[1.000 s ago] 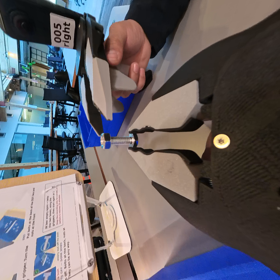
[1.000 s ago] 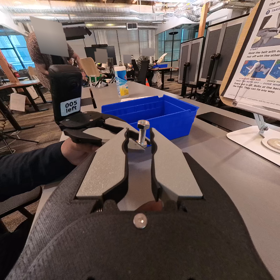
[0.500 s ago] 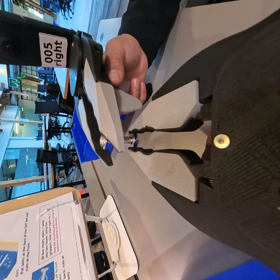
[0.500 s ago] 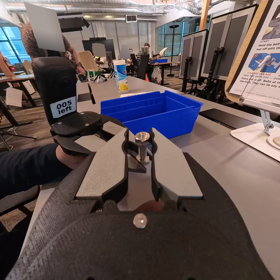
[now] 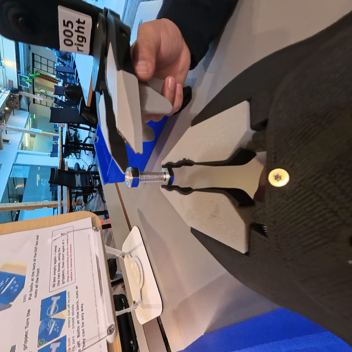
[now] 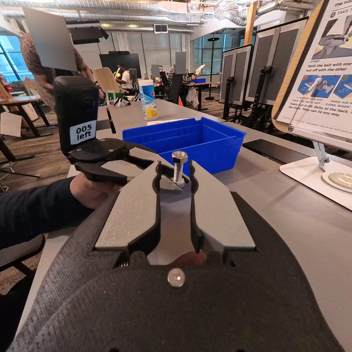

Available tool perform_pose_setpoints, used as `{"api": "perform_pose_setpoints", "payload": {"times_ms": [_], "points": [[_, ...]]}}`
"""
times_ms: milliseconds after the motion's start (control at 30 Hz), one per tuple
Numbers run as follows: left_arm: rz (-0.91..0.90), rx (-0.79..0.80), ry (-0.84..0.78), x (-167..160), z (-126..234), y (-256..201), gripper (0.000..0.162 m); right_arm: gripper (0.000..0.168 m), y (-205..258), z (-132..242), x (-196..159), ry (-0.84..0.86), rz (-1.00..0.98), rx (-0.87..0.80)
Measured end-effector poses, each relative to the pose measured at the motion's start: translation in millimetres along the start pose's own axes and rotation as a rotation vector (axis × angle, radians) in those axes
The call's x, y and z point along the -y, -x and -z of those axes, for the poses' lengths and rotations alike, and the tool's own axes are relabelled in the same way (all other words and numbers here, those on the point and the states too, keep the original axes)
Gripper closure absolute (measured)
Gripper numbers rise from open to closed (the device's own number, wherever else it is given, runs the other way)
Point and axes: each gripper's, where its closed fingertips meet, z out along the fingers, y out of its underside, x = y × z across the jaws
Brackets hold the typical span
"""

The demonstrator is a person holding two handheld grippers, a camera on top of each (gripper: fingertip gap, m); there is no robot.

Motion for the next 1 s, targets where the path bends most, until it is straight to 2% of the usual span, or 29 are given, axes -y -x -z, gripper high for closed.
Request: {"api": "perform_pose_setpoints", "payload": {"times_ms": [267,467,767,1000], "points": [[-0.003,-0.005,0.013,-2.5,-1.7,-2.6,0.147,0.141,3.6,-6.7,-3.0,0.006,0.025,-0.020],[-0.027,-0.042,0.011,-1.9,-3.8,-15.1,0.147,0.153,1.5,-8.8,-2.6,-0.005,0.041,-0.051],[0.001,-0.087,0.009,-1.5,-3.1,-20.0,0.147,0.154,3.8,-7.0,-2.2,0.002,0.033,-0.016],[-0.015,-0.058,0.012,-2.1,-2.7,-14.3,0.147,0.154,0.7,-4.1,0.3,-0.008,0.029,-0.025]]}}
